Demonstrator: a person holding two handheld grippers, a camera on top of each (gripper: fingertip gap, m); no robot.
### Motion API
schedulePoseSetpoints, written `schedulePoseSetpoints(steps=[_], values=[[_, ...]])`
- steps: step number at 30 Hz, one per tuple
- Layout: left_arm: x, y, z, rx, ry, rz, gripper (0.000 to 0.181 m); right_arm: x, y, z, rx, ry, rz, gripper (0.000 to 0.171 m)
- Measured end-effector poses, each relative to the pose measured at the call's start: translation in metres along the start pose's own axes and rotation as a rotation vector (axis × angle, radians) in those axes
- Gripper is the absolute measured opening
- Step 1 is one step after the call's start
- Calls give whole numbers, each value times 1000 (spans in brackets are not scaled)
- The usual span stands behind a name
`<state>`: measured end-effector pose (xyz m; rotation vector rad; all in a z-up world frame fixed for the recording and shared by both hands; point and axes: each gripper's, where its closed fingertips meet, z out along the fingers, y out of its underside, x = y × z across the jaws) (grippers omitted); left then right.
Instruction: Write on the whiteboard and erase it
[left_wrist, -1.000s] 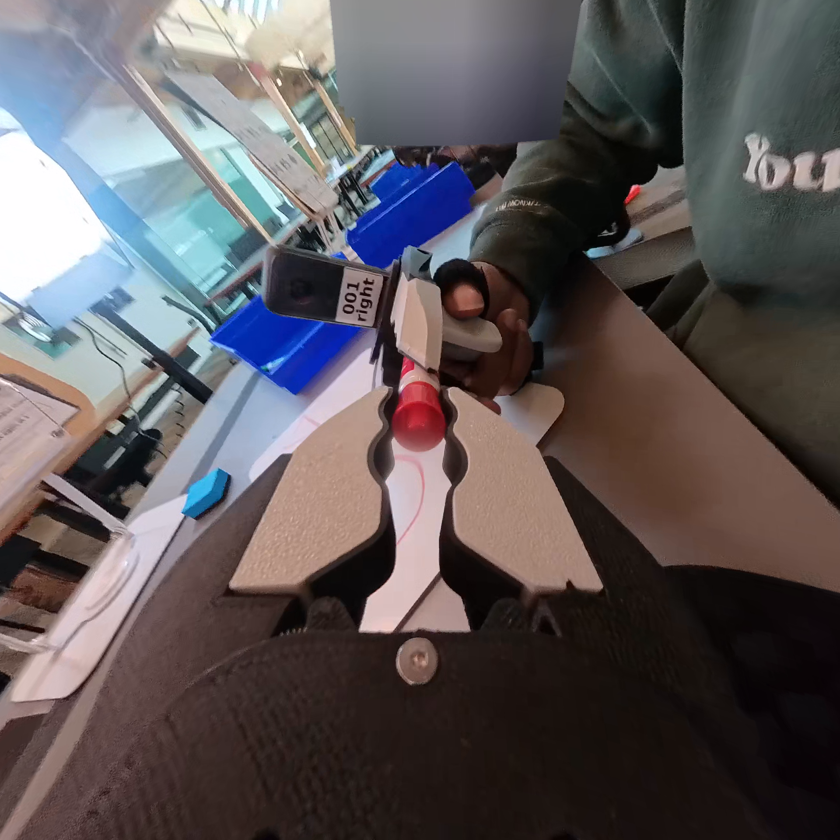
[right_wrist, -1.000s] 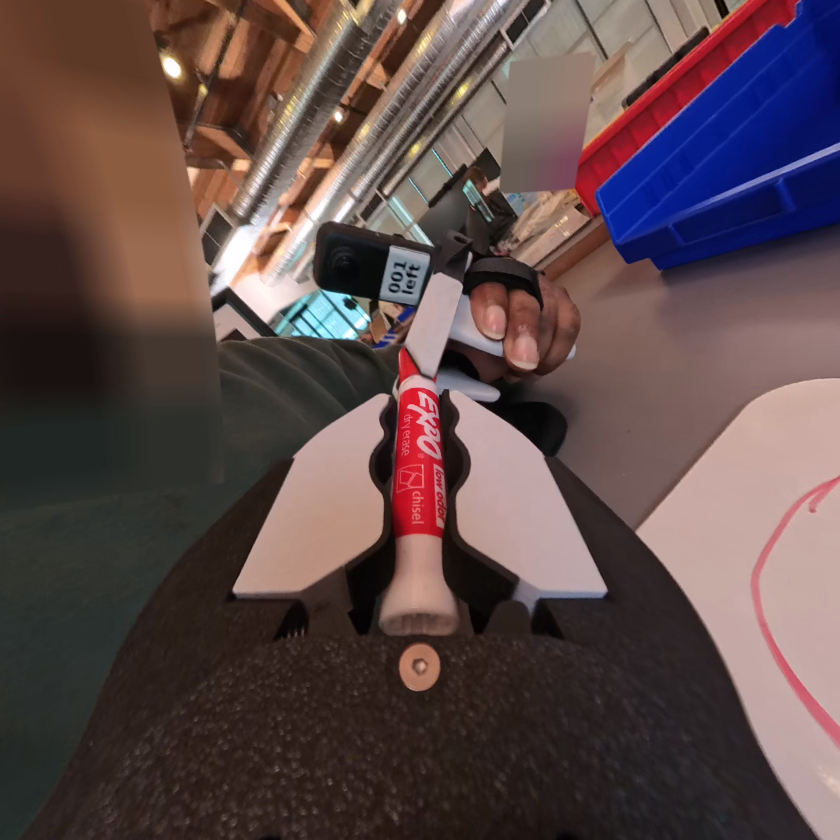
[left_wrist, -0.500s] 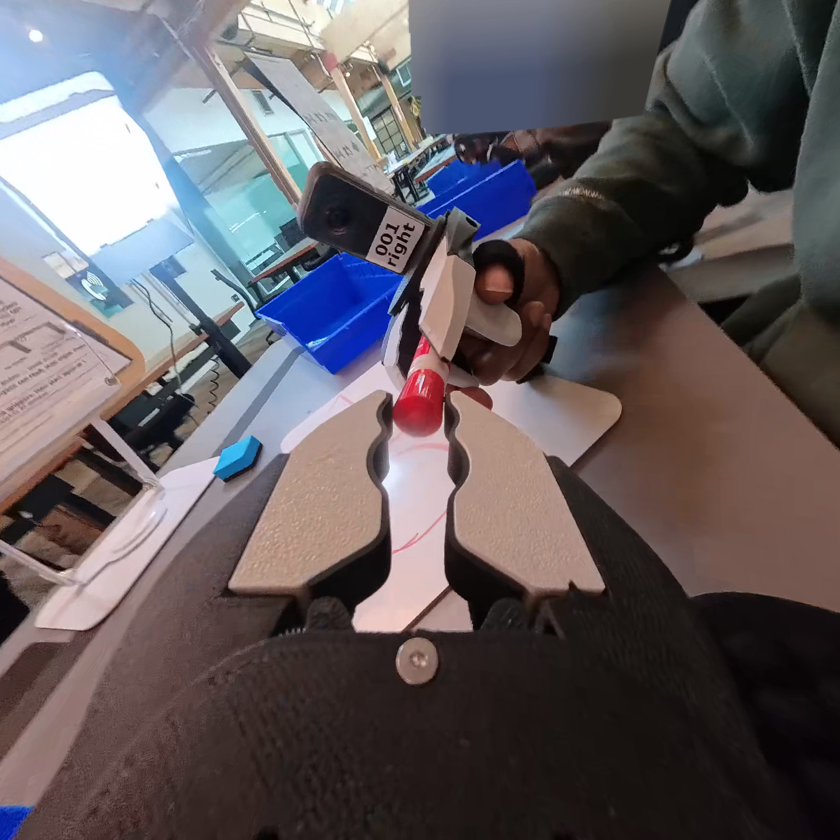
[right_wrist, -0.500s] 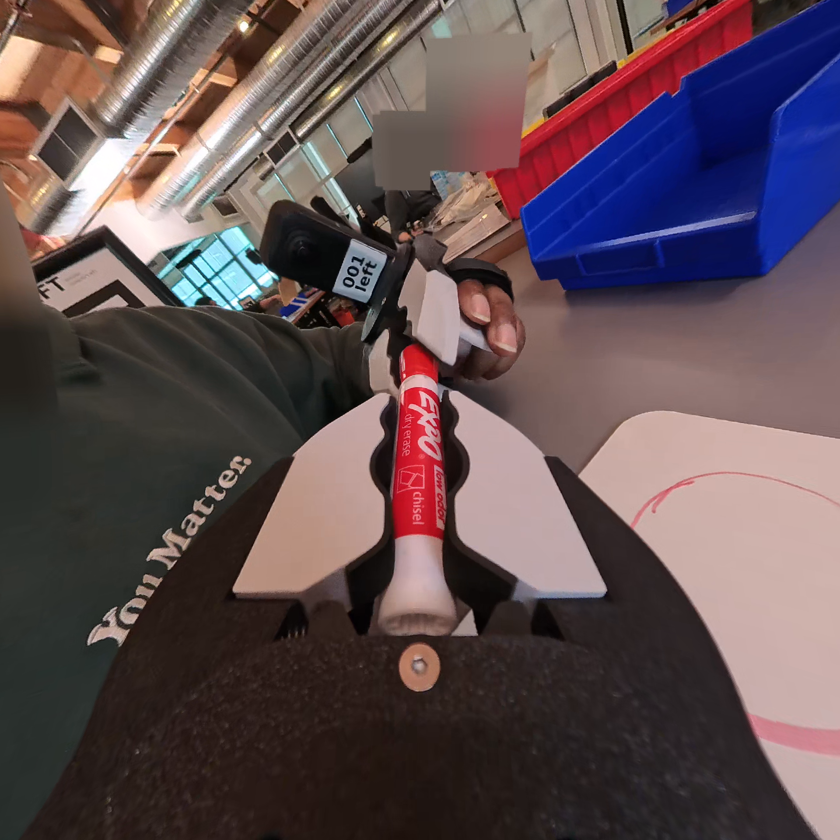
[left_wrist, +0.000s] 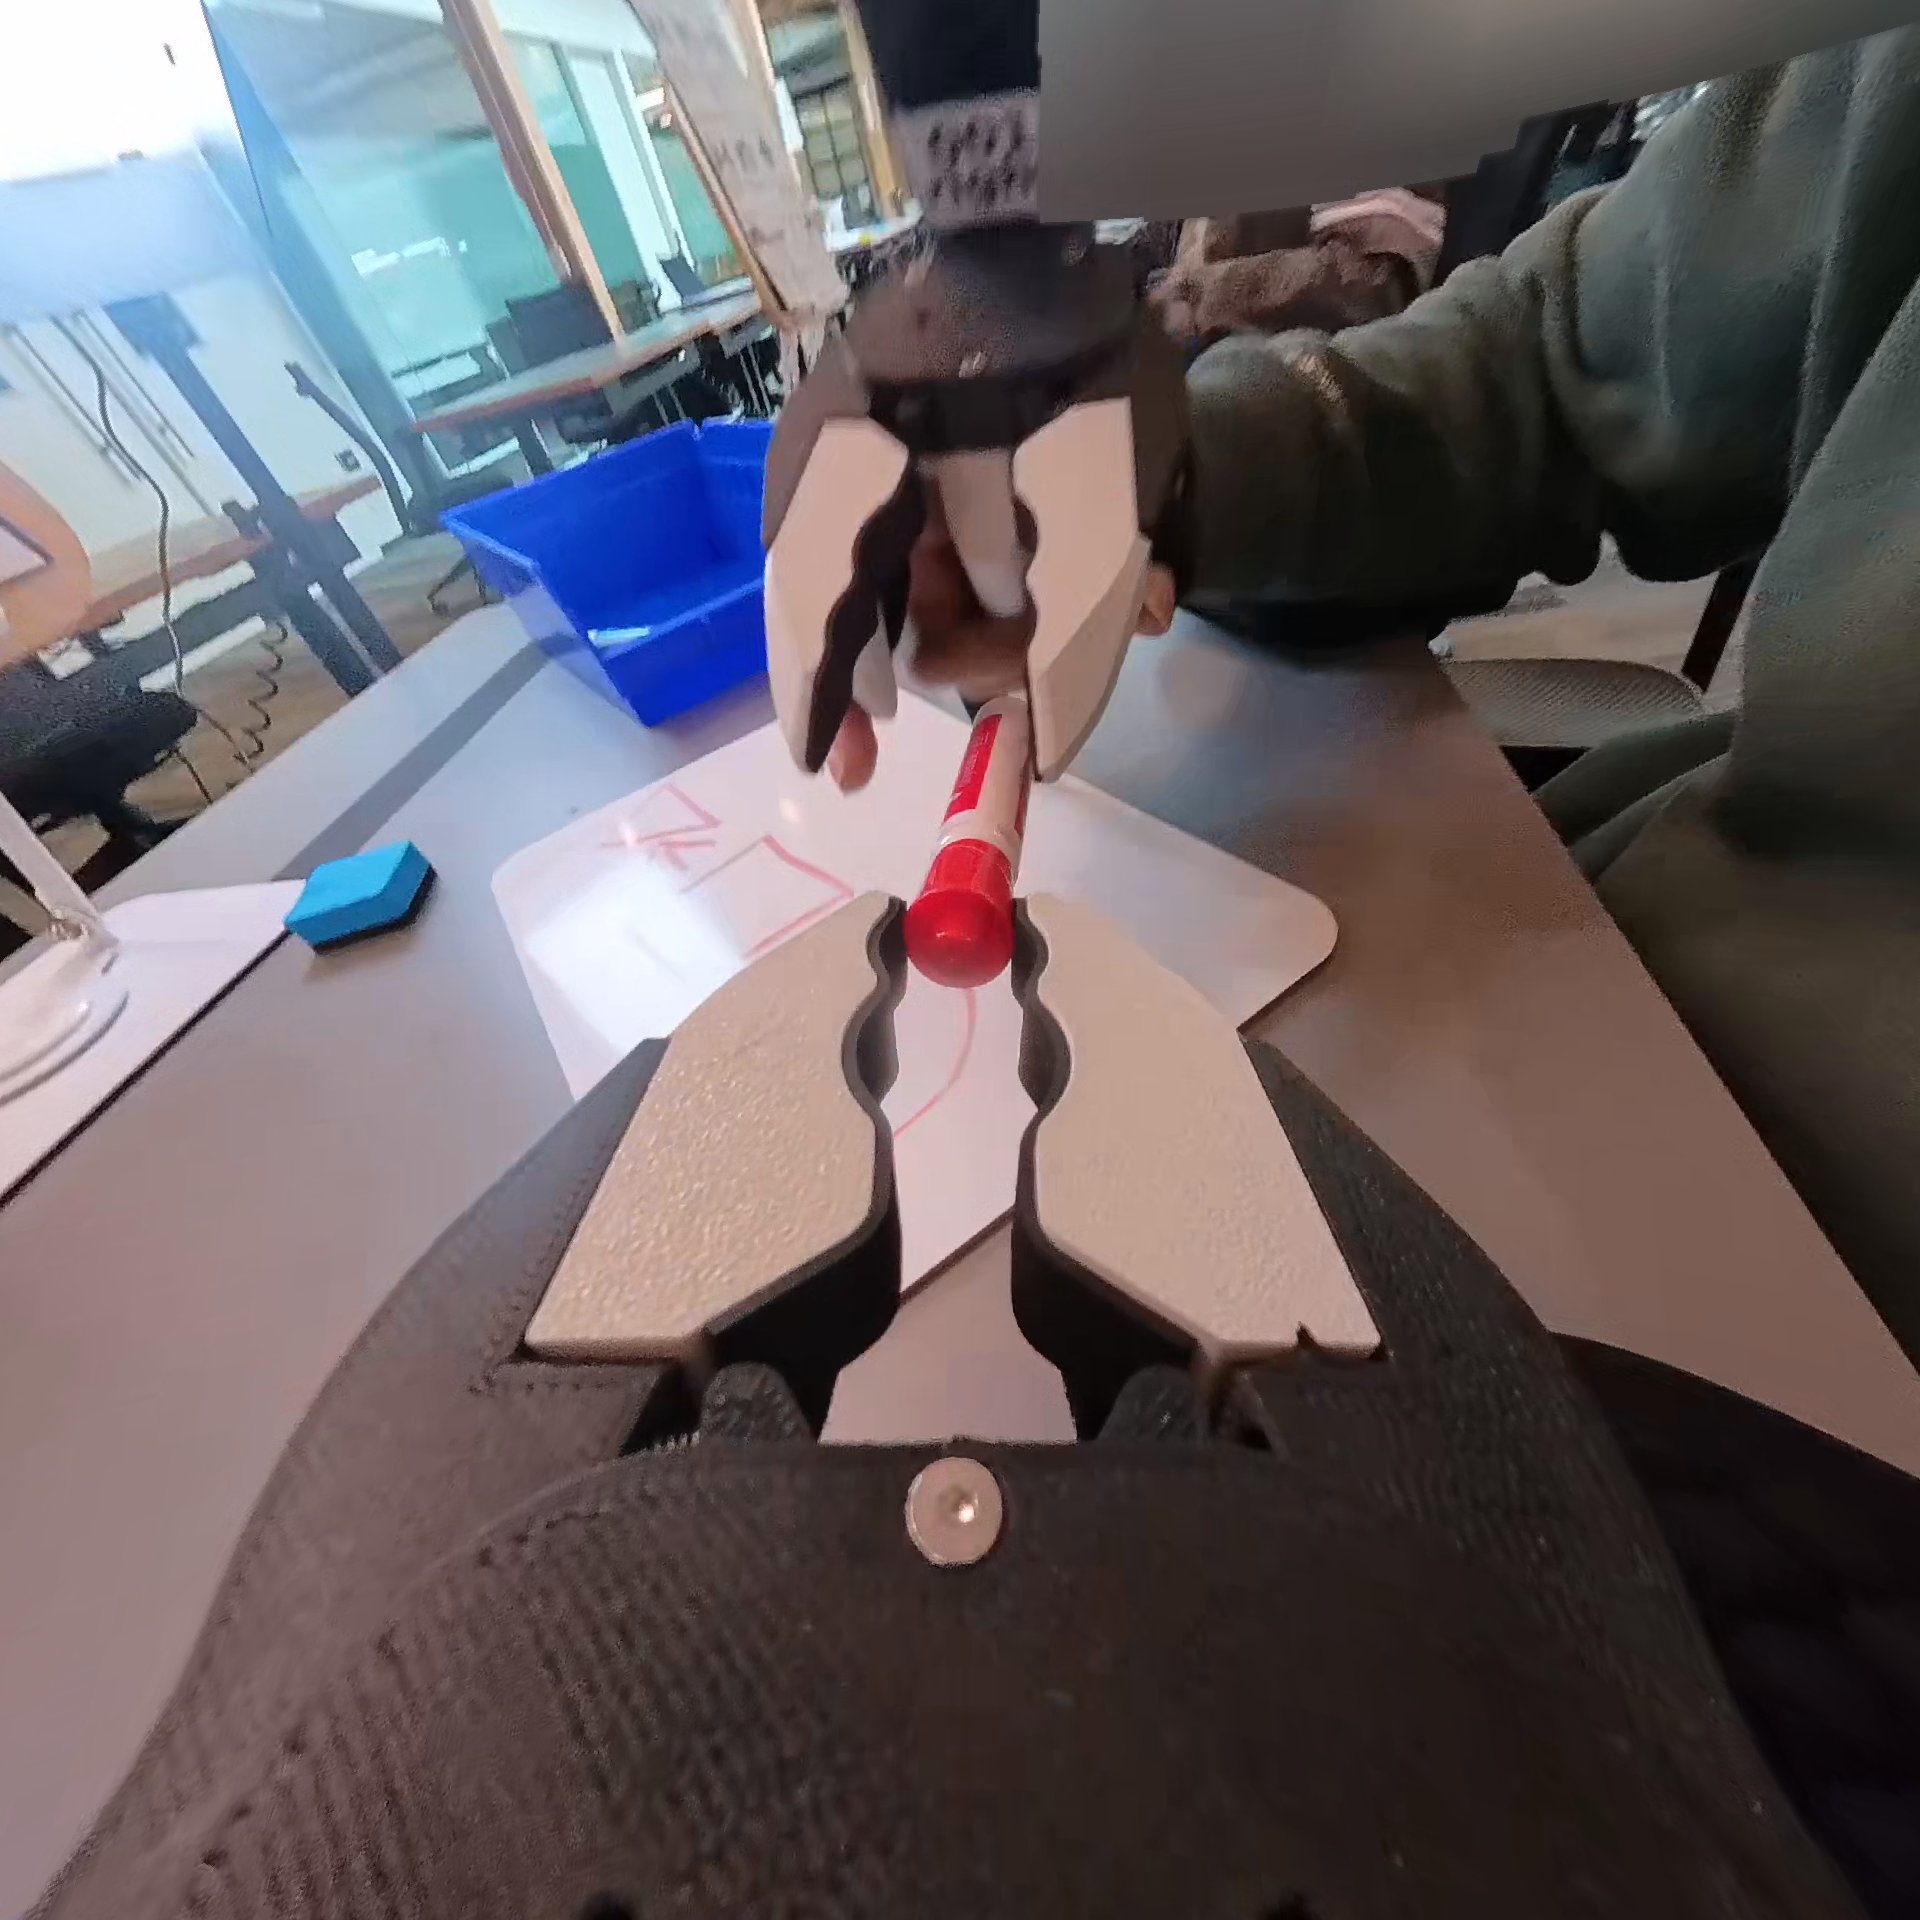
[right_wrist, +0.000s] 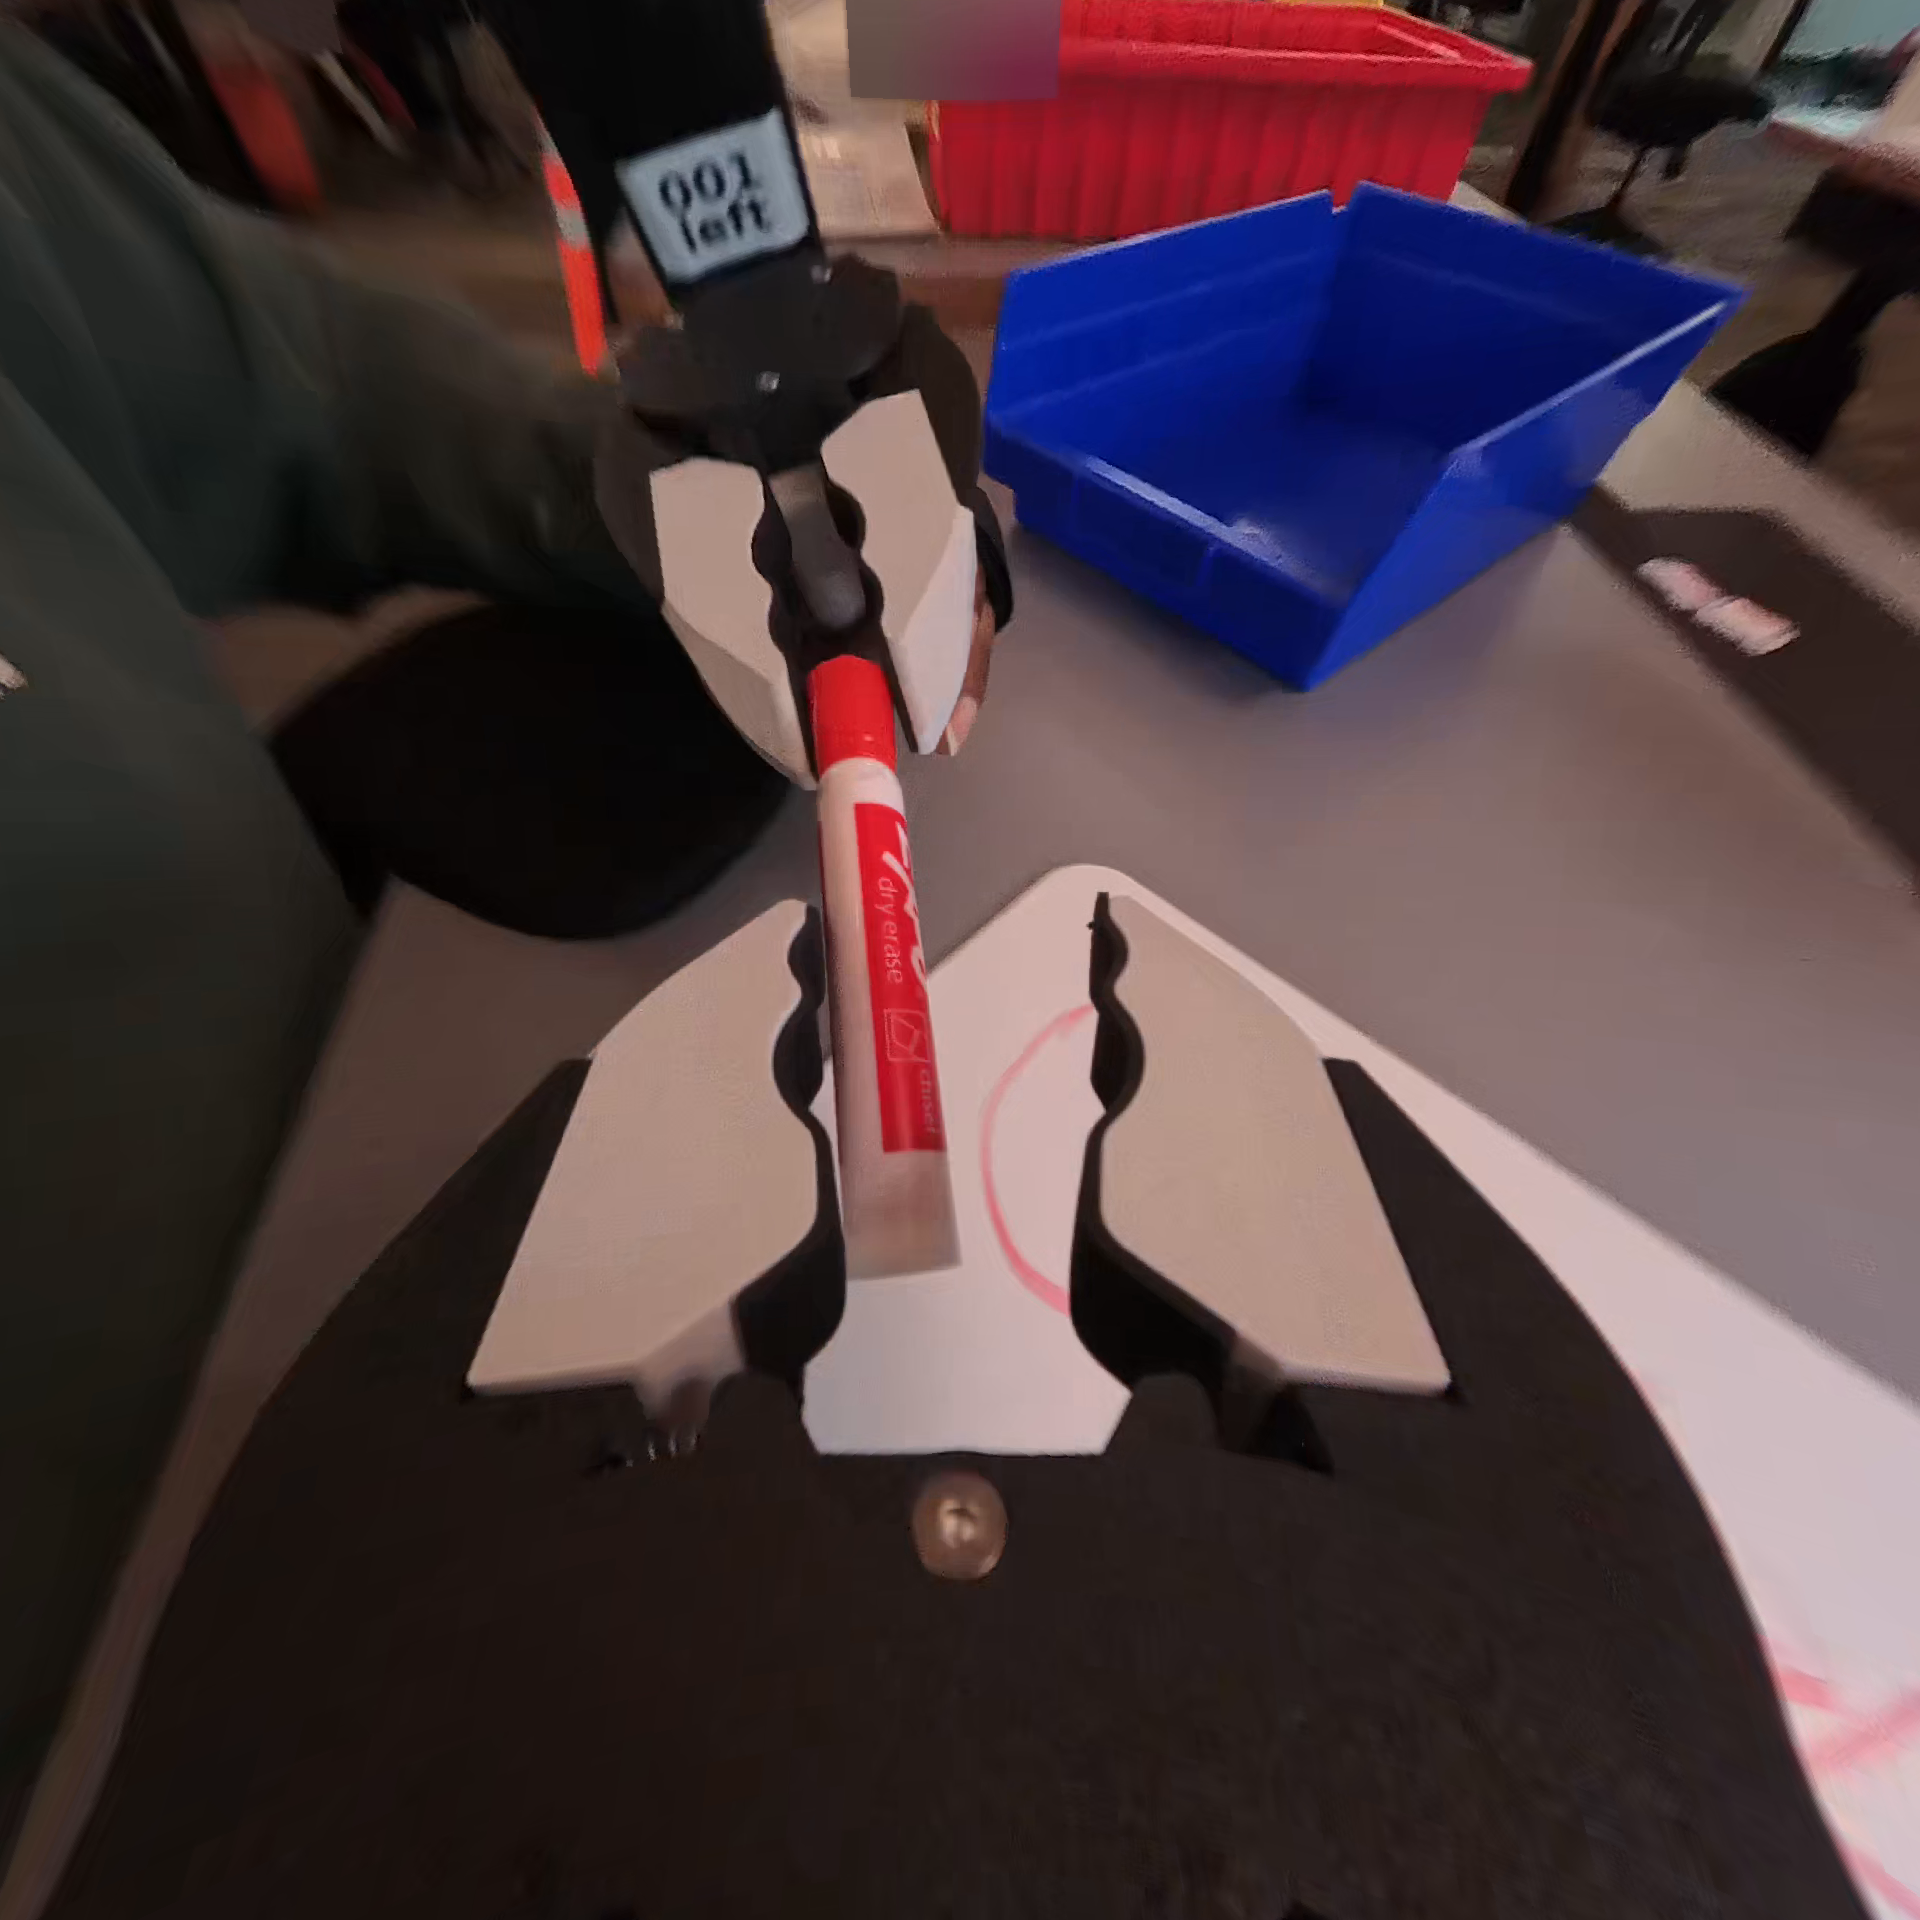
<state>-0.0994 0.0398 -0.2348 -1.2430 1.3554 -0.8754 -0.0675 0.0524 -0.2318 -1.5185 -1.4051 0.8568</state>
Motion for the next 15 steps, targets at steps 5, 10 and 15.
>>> schedulePoseSetpoints(steps=[5, 10, 15], values=[[-3, 16, 7, -86, -15, -35, 20, -7, 14, 8, -174, 34, -179, 41], [0, 21, 11, -114, -21, -47, 20, -6, 34, 20, -281, 84, -322, 18], [-18, 4, 2, 41, -93, -135, 28, 13, 19, 5, -230, 136, -212, 18]])
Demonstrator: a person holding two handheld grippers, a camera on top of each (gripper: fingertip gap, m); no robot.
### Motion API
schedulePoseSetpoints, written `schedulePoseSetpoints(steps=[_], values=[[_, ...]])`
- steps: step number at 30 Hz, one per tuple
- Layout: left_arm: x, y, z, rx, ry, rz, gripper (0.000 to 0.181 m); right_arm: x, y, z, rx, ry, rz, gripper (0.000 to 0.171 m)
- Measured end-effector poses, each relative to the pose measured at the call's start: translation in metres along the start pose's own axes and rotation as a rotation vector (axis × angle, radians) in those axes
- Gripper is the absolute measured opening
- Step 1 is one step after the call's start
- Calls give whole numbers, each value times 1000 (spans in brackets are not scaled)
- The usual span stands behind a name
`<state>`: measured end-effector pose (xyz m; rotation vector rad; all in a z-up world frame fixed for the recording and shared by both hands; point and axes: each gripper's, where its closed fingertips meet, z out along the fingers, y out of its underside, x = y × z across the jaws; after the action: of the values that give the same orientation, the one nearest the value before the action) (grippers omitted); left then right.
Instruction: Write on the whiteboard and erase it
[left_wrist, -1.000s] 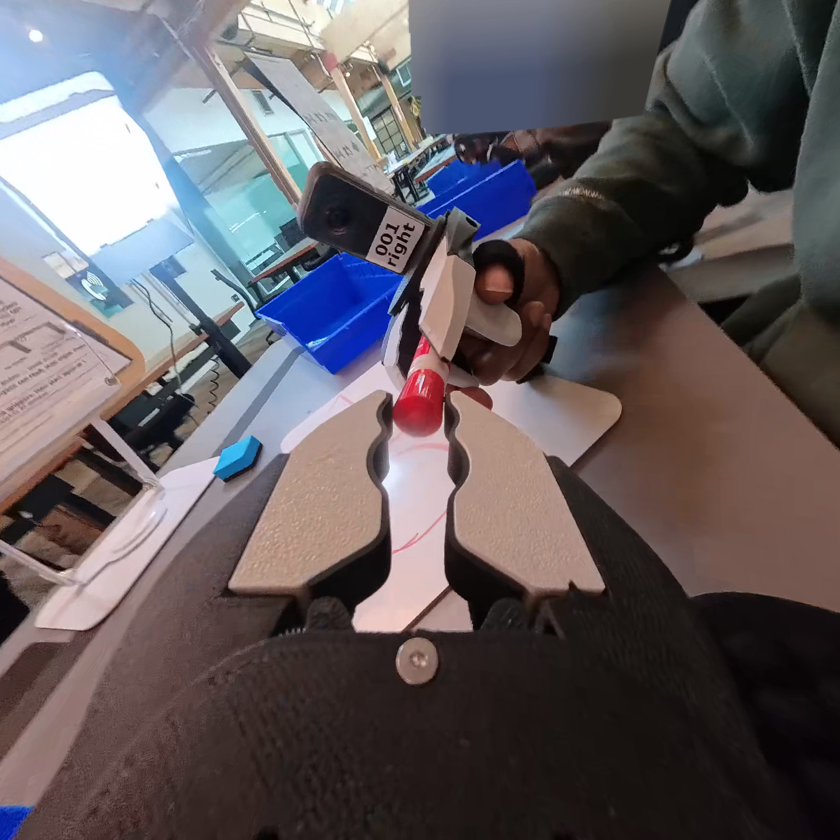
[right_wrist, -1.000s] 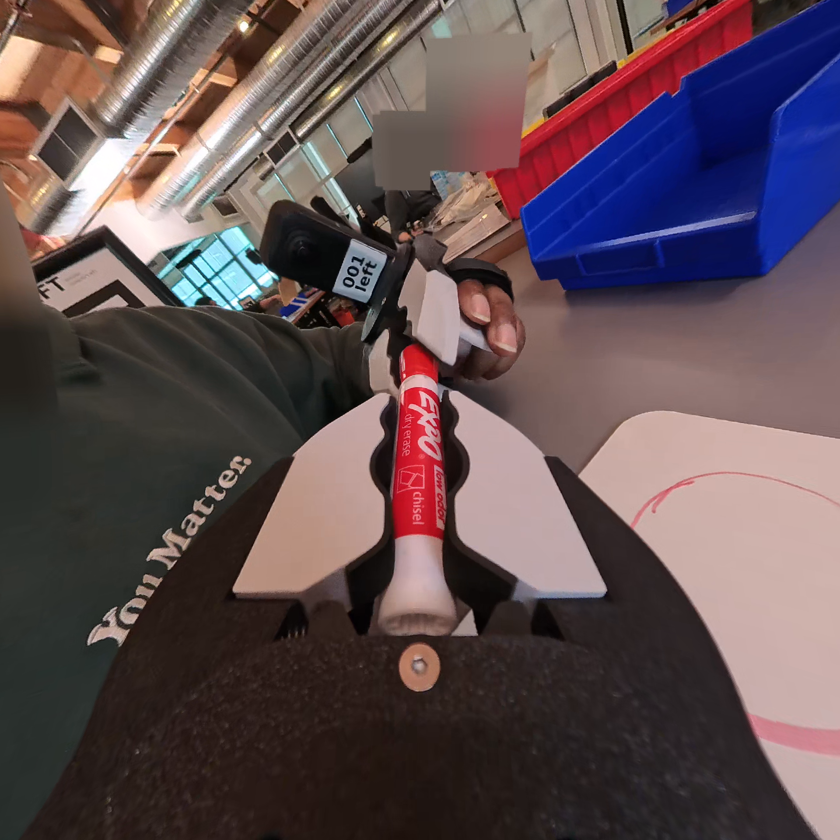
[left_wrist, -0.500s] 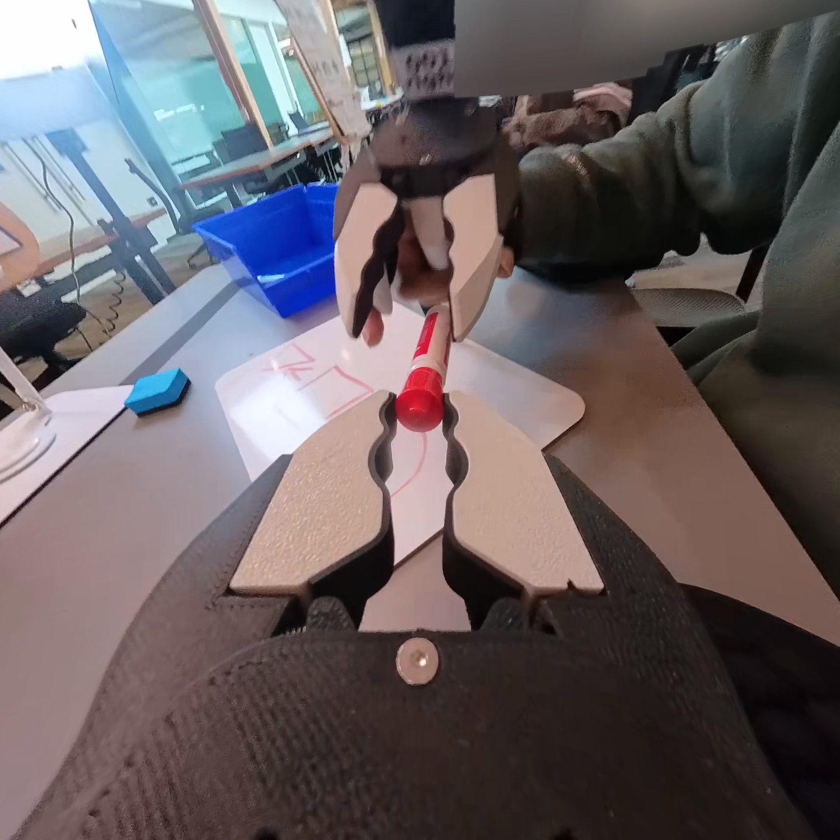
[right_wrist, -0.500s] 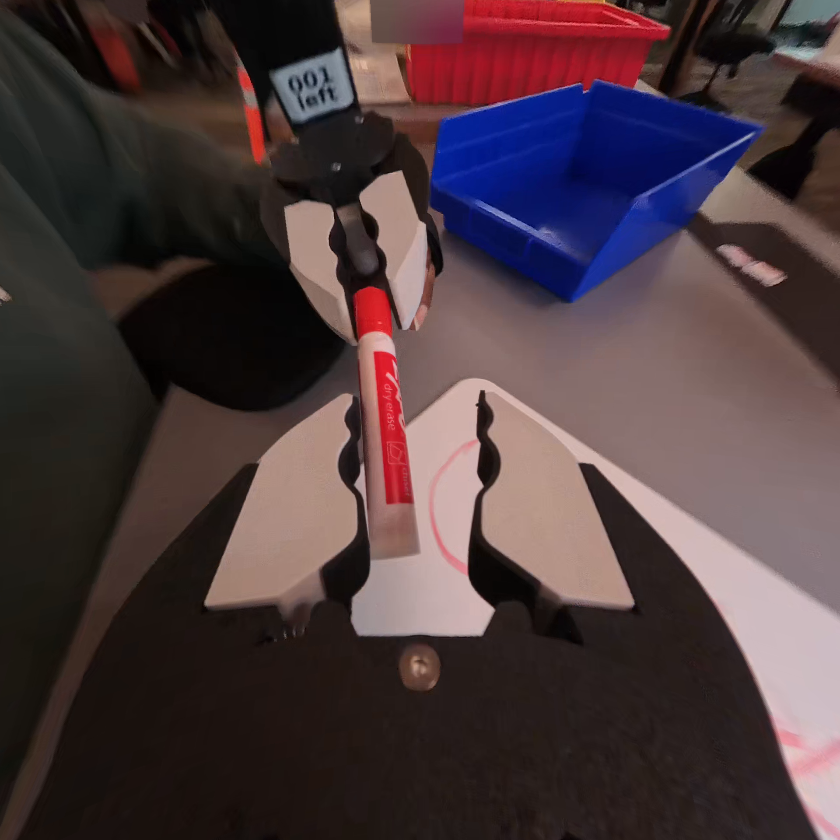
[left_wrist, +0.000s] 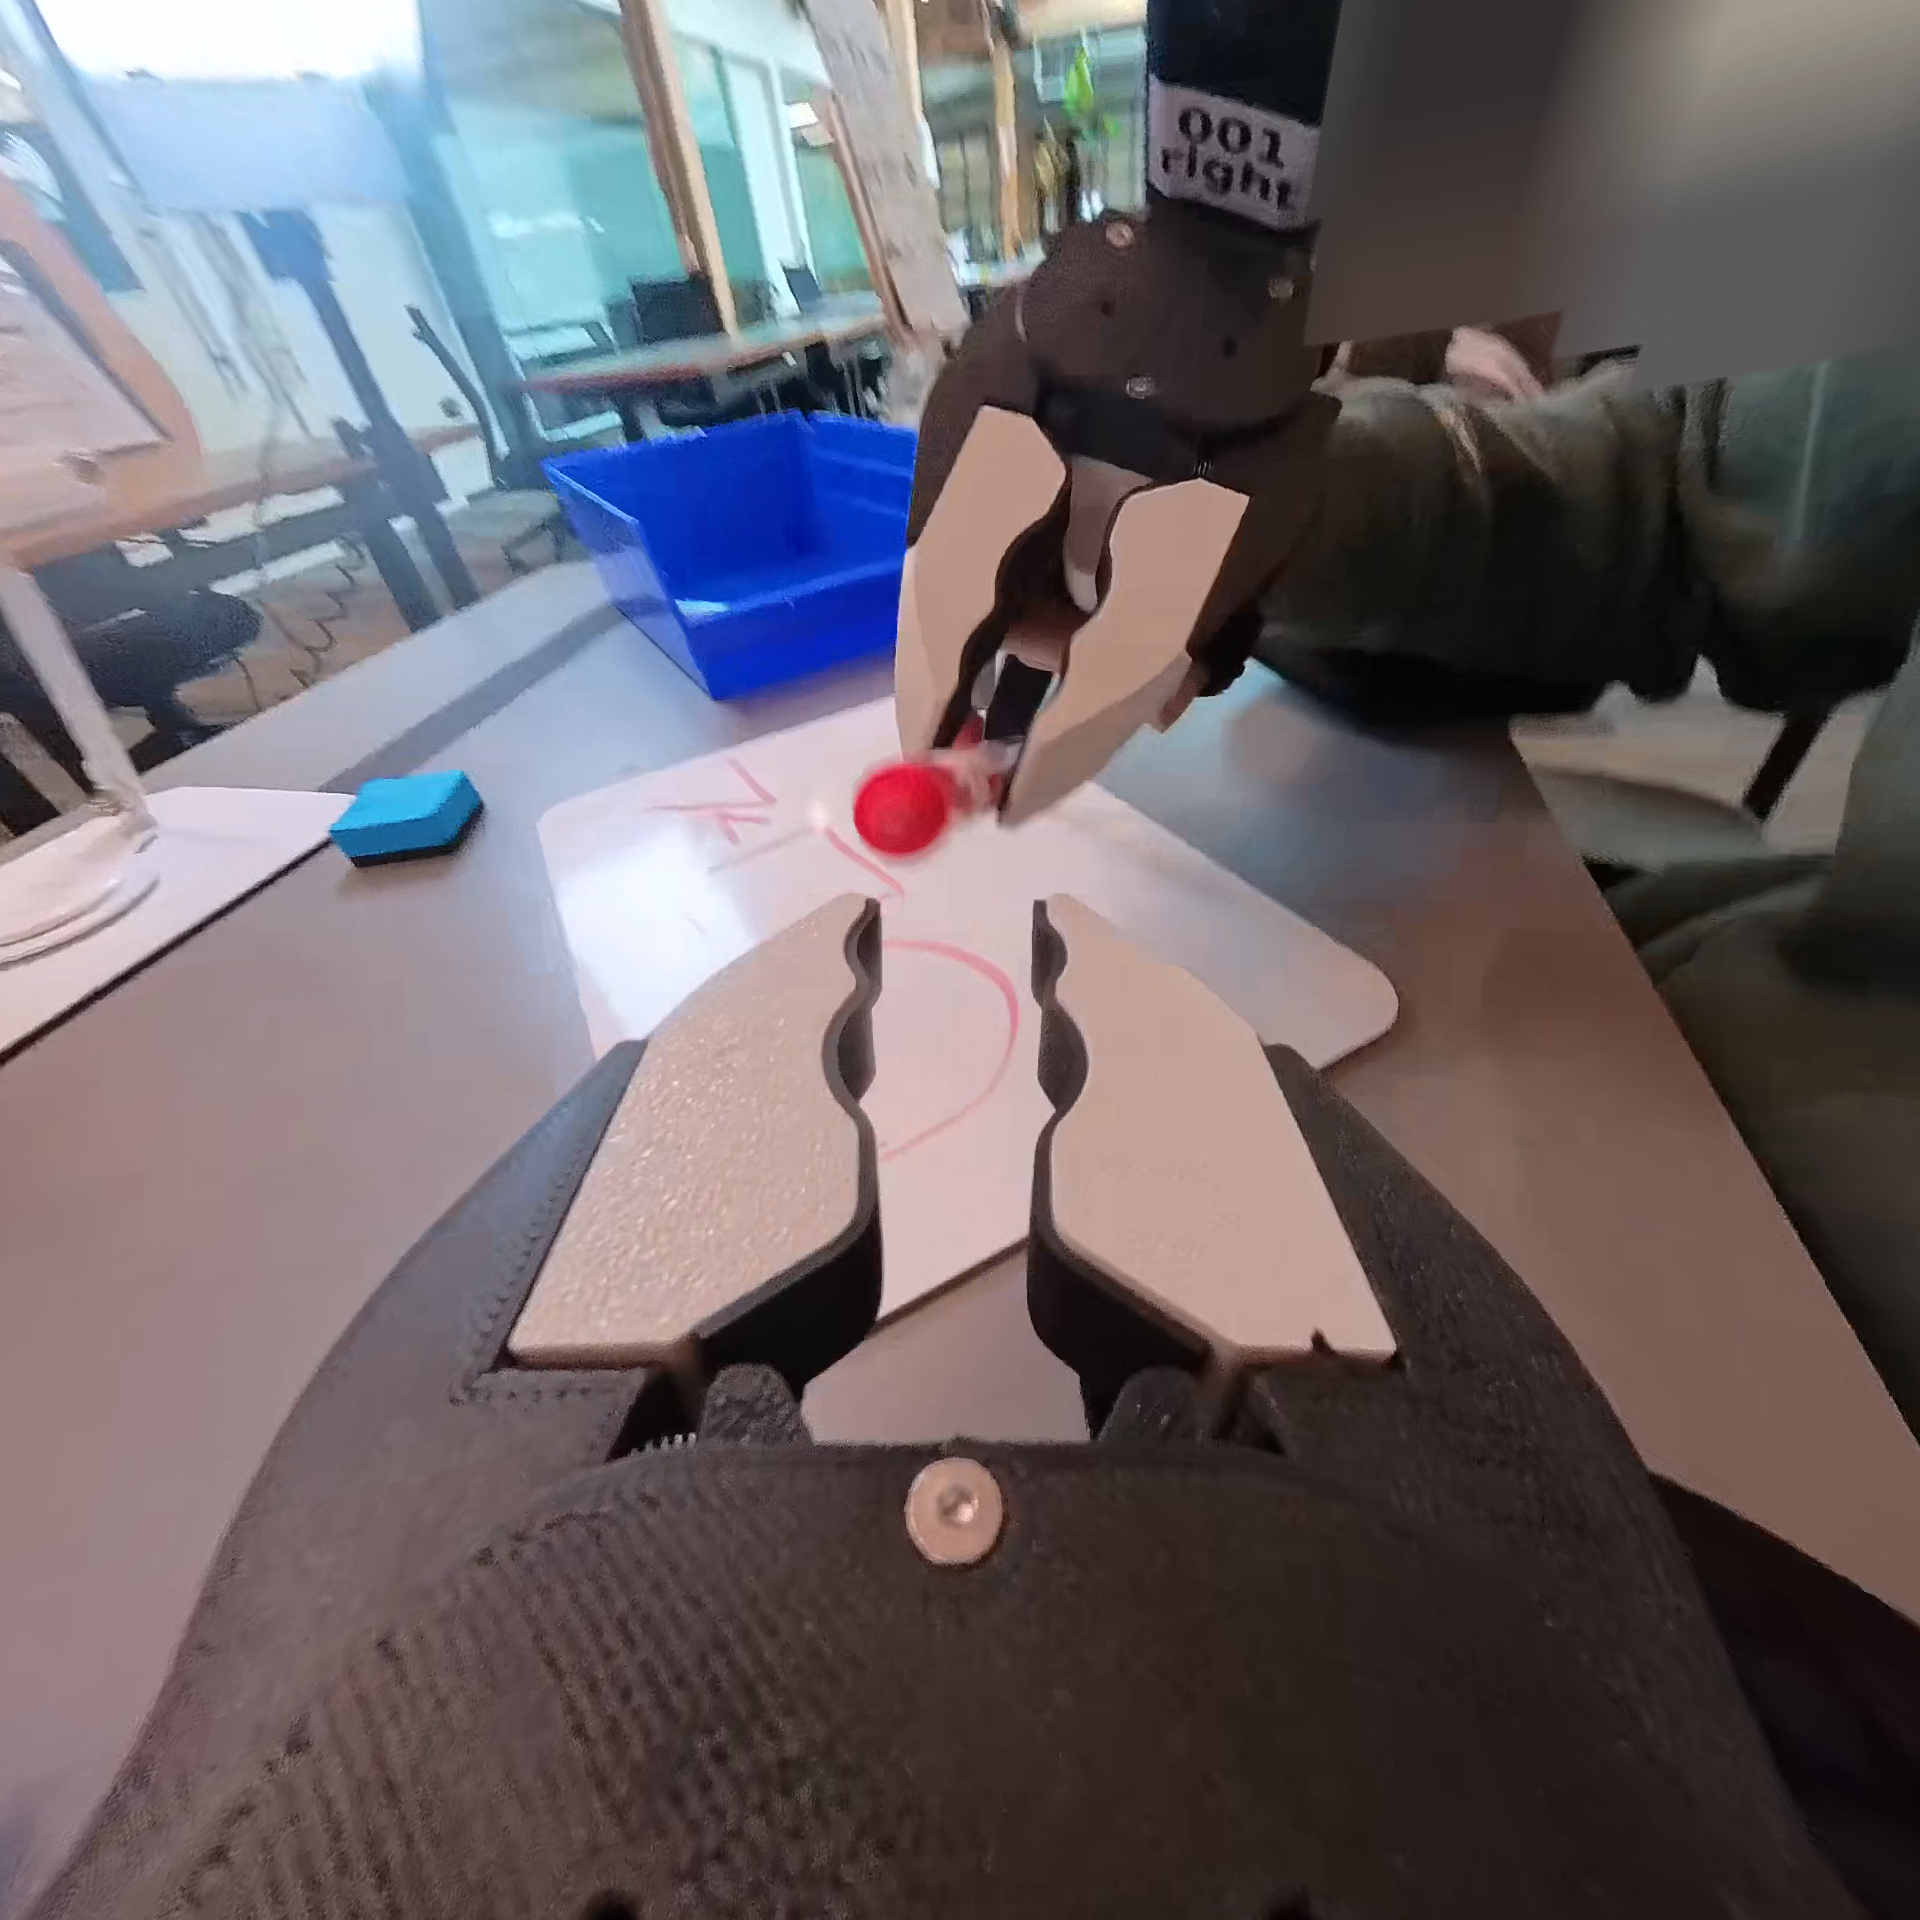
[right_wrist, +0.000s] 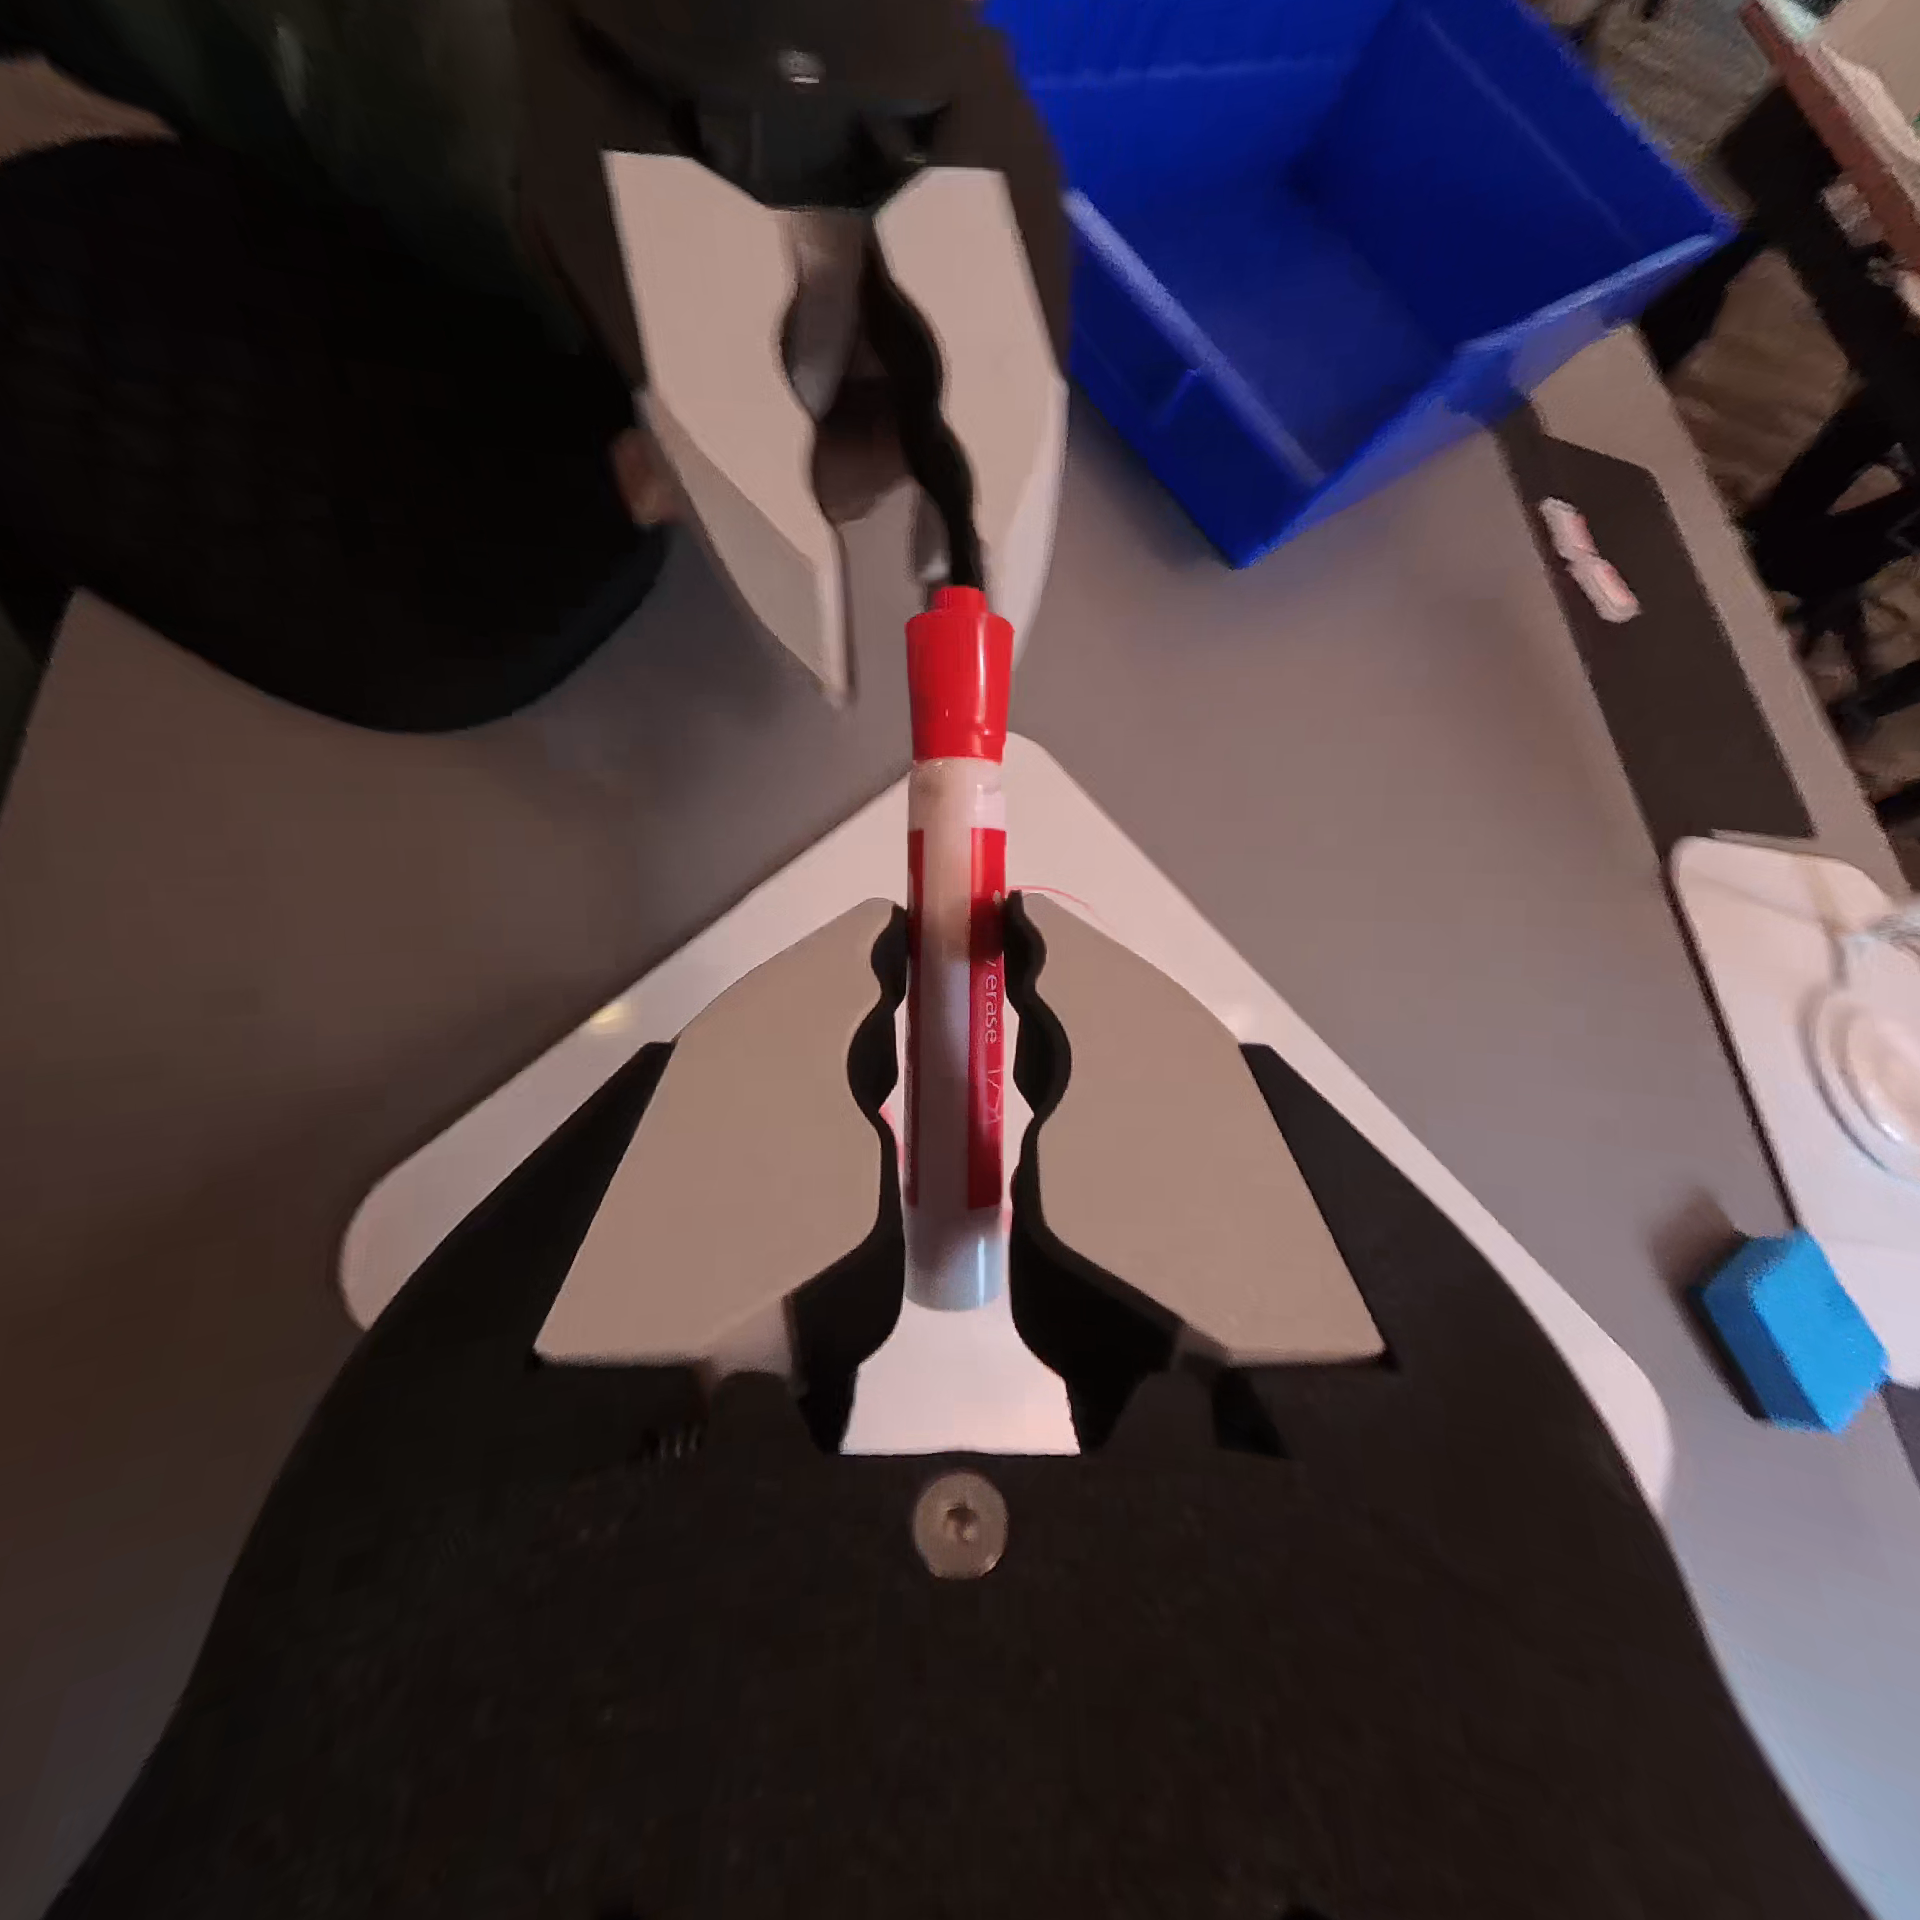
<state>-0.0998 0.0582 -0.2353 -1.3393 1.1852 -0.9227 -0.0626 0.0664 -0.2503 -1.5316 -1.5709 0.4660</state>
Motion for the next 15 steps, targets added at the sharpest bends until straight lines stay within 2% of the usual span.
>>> schedulePoseSetpoints(steps=[4, 6, 10, 12, 15], values=[[-14, 1, -7, 46, -22, -85, 23, 88, 1, -59, 96, 259, 270, 18], [-13, 5, -5, 40, -18, -86, 18, 152, 25, -106, 93, 475, 429, 18], [-1, 15, 3, -5, 28, -60, 14, 261, 126, -203, -69, 851, 732, 18], [1, 18, 5, -21, 29, -43, 13, 287, 180, -231, -147, 915, 926, 18], [-1, 18, 3, -23, 19, -45, 10, 303, 237, -249, -235, 975, 1123, 18]])
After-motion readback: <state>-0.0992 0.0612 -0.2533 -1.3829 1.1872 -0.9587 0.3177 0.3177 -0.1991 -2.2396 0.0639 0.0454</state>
